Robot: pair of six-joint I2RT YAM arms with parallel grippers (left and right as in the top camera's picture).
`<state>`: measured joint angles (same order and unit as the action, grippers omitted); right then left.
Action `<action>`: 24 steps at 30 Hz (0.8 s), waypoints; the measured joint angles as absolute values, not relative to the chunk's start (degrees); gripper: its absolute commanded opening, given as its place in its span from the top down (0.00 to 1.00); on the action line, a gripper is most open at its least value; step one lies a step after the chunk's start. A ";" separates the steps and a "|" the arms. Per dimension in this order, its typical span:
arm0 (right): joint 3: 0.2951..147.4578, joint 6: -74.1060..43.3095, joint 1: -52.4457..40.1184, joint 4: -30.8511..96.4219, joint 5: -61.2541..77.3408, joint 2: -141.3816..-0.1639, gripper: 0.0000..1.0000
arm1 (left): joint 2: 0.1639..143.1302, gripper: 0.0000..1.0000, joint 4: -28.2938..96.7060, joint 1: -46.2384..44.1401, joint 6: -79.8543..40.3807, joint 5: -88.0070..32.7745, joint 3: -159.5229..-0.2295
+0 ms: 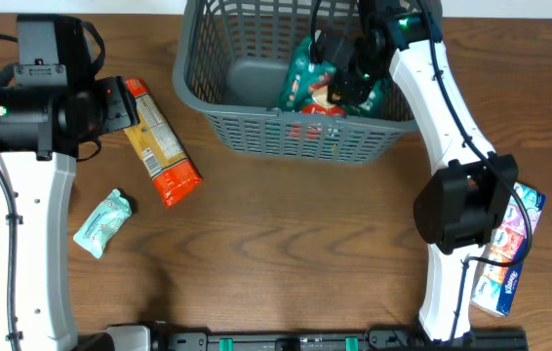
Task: Pack container
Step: 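Carry the pouch over the basket and release it inside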
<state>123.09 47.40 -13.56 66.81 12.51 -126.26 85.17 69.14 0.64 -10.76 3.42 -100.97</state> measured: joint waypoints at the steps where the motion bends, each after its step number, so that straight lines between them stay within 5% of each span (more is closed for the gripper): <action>1: 123.11 46.72 -13.56 66.85 12.58 -126.26 0.01 | 85.17 0.30 69.14 0.64 -10.76 3.42 -100.97; 6: 123.44 41.17 -13.56 63.02 13.15 -124.51 0.01 | 85.17 0.31 69.12 0.64 -10.76 3.42 -100.97; 12: 133.27 21.41 -12.40 58.65 8.62 -117.23 0.01 | 85.17 0.30 69.12 0.64 -10.76 3.42 -100.97; 24: 144.84 -14.15 13.21 95.61 -5.39 -104.75 0.01 | 85.14 0.30 68.88 0.64 -10.76 3.42 -100.97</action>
<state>144.84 -14.15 13.21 95.61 -5.39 -104.75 85.14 68.88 0.64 -10.76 3.42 -100.97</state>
